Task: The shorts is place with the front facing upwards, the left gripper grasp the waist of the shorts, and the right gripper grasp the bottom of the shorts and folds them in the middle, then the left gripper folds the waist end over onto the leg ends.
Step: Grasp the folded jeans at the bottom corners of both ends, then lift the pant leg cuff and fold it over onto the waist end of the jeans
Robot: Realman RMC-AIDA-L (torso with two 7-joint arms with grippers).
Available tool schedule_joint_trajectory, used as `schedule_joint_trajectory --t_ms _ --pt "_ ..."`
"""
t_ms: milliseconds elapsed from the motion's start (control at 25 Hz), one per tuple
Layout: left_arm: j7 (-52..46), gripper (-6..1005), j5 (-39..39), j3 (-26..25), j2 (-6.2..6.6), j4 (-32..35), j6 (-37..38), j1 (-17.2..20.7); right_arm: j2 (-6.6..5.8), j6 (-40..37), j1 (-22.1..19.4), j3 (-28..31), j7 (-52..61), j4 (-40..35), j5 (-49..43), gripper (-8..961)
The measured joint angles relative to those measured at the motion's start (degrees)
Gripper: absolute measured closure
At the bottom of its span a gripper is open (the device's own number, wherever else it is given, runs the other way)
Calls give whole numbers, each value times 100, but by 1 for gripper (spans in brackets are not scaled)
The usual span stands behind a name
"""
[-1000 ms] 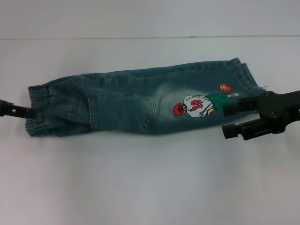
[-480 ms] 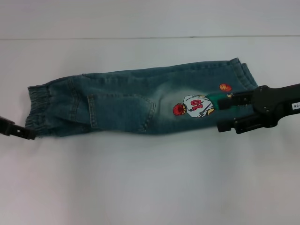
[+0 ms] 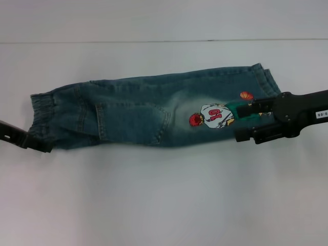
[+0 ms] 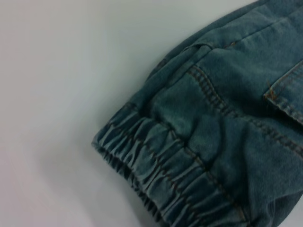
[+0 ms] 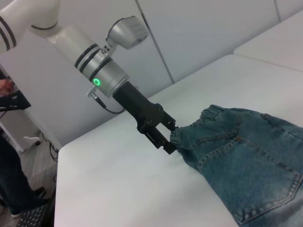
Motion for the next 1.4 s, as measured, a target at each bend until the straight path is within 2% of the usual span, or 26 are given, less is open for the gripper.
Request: schedule_joint_trajectory --t_ms 40,200,680,920,1040,1400 --pt "0 132 -5 0 -4 -9 -10 -9 9 23 -8 3 -7 4 0 37" --pt "-48 253 -42 -46 -17 -4 -46 -54 47 62 -22 6 -20 6 -1 37" --pt "-72 544 -34 0 1 48 29 -52 51 109 -39 17 -26 7 27 36" --pt "-9 793 -30 27 -9 57 37 -27 67 111 -7 -16 -27 14 29 36" --pt "12 962 -39 27 -10 135 87 -18 97 111 7 -34 -27 15 10 53" --pt "37 965 -50 25 -27 271 139 -4 192 180 0 -138 -171 15 -17 187"
